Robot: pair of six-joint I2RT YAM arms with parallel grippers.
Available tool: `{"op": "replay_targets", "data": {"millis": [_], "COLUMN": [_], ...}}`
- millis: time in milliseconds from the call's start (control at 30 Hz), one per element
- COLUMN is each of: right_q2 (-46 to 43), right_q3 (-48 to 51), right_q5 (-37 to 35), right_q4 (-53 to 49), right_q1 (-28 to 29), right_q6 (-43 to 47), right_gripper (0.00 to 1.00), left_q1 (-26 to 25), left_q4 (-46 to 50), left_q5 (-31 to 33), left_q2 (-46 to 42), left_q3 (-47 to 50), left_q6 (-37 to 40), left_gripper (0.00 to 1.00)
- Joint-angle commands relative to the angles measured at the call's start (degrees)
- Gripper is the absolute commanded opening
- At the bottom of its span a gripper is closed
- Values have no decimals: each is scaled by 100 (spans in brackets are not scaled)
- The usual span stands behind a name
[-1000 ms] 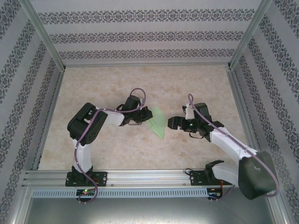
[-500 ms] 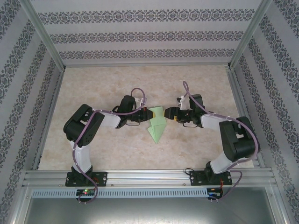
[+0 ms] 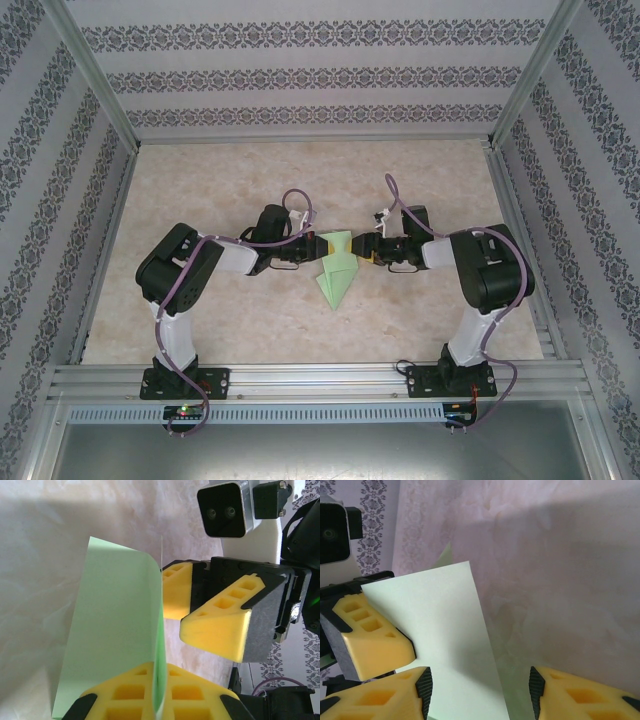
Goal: Fold a paper plane with a square sheet of paper (fold left side to right side)
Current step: Fold the wing for the fifth time at the center of the table.
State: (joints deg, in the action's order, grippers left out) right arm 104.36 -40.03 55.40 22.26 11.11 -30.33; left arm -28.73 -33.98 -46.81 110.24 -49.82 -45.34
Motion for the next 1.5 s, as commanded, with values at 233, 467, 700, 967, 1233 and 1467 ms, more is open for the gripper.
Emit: {"op": "replay_targets", "data": {"millis": [233, 467, 700, 967, 1233, 1467], "right_q2": [127, -241, -560, -839, -1116, -1438], "right_q3": [-183, -151, -57, 57, 129, 110], "right_q5": [290, -77, -370, -564, -765, -1093], "right_q4": [123, -443, -1085, -1430, -1543, -1817], "right_q1": [93, 46, -13, -14, 116, 376], "right_q6": [241, 541, 757, 563, 226, 48], "right_gripper": [31, 10, 0, 0, 0, 0], "left_q1": [78, 78, 78, 87, -428, -1071], "left_q4": [-82, 83, 968, 2550, 3518, 3427], "left_q5": [-103, -69, 207, 1175, 2134, 2678], "left_q2": [60, 139, -75, -1237, -2617, -2804], "left_q3": [-63, -139, -363, -563, 102, 718], "left_q6": [227, 329, 840, 1668, 1630, 679], "left_gripper": [0, 1, 40, 66, 61, 66]}}
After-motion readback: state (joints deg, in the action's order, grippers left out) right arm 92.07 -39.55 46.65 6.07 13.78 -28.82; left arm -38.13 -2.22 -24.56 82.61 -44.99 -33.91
